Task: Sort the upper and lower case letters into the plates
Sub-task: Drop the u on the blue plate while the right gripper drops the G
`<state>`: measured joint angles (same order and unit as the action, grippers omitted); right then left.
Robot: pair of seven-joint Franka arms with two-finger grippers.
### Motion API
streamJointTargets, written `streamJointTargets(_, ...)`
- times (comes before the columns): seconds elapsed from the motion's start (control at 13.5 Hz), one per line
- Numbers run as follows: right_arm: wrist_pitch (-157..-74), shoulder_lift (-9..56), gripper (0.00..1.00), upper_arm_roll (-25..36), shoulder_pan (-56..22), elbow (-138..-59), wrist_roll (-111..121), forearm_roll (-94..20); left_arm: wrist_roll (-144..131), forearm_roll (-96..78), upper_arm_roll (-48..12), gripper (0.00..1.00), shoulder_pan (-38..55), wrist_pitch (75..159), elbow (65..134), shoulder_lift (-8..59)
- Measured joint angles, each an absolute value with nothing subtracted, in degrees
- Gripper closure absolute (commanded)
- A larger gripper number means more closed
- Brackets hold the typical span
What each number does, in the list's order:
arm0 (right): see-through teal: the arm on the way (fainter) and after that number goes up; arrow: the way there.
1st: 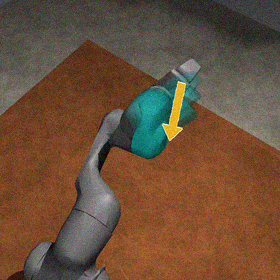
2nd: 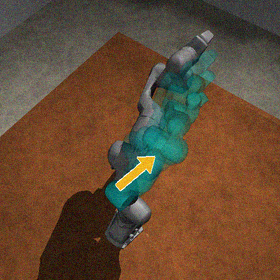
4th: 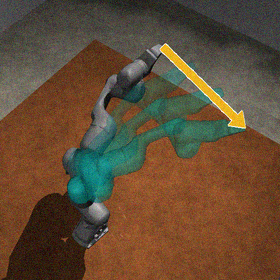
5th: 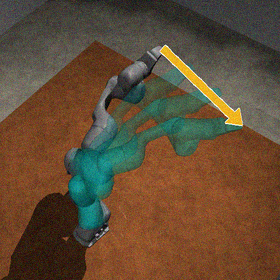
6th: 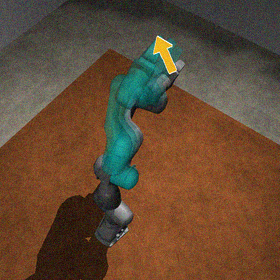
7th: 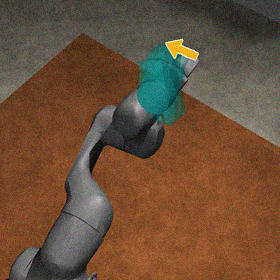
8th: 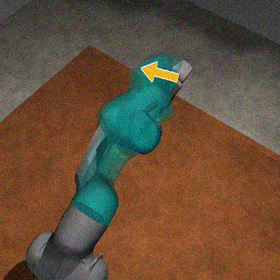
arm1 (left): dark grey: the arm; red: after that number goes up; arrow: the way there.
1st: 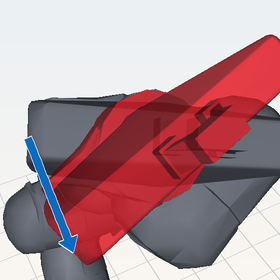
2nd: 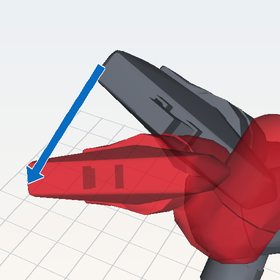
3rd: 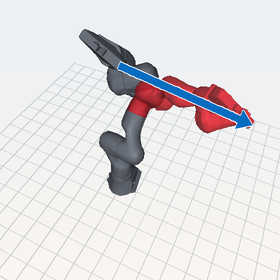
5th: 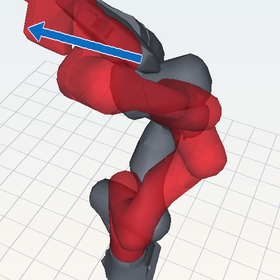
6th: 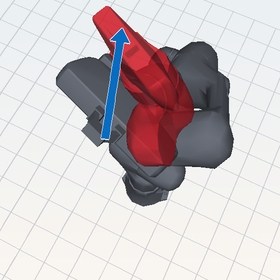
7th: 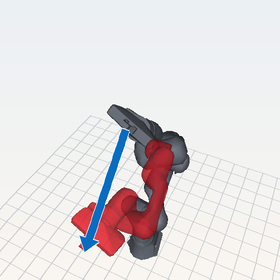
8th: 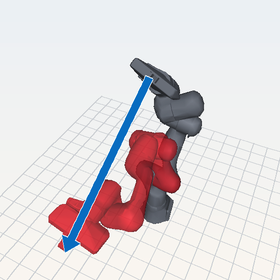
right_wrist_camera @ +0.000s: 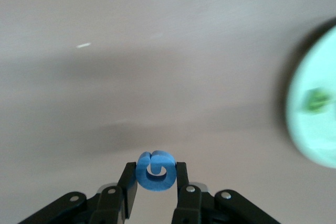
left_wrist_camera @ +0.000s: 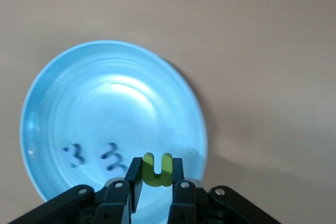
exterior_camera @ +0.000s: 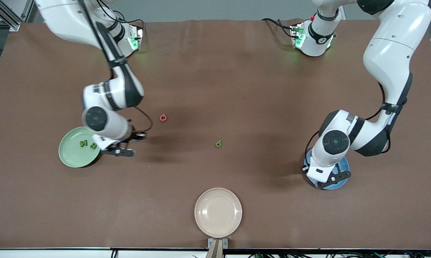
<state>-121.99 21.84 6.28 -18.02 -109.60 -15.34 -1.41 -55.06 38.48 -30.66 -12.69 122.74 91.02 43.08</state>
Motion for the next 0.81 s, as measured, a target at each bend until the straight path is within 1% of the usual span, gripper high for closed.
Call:
streamJointTargets(0.07,-121.94,20.99,0.83,6.44,-14.95,-110.35,-10.84,-0.95,-55.04,38.48,-30.64,0.01,-13.5,122.74,91.46,43.11)
streamJointTargets(0.22,-122.53,19.96,0.83,6.61,-9.21,-112.07,-2.34,-0.82,-55.15,38.48,-30.65,0.0,-14.08,122.75,91.64,43.18)
streamJointTargets(0.44,-128.22,19.39,0.83,6.67,-2.07,-116.48,7.98,-0.71,-55.82,38.46,-31.78,0.0,-13.52,122.79,91.2,43.04)
streamJointTargets(0.59,-132.41,19.41,0.83,6.68,2.36,-118.87,13.96,-0.67,-58.31,38.45,-34.18,0.0,-12.89,122.76,90.76,42.9)
streamJointTargets(0.81,-136.26,20.45,0.83,6.67,7.59,-120.14,19.61,-0.59,-64.55,38.45,-38.69,0.0,-11.57,122.64,90.63,42.82)
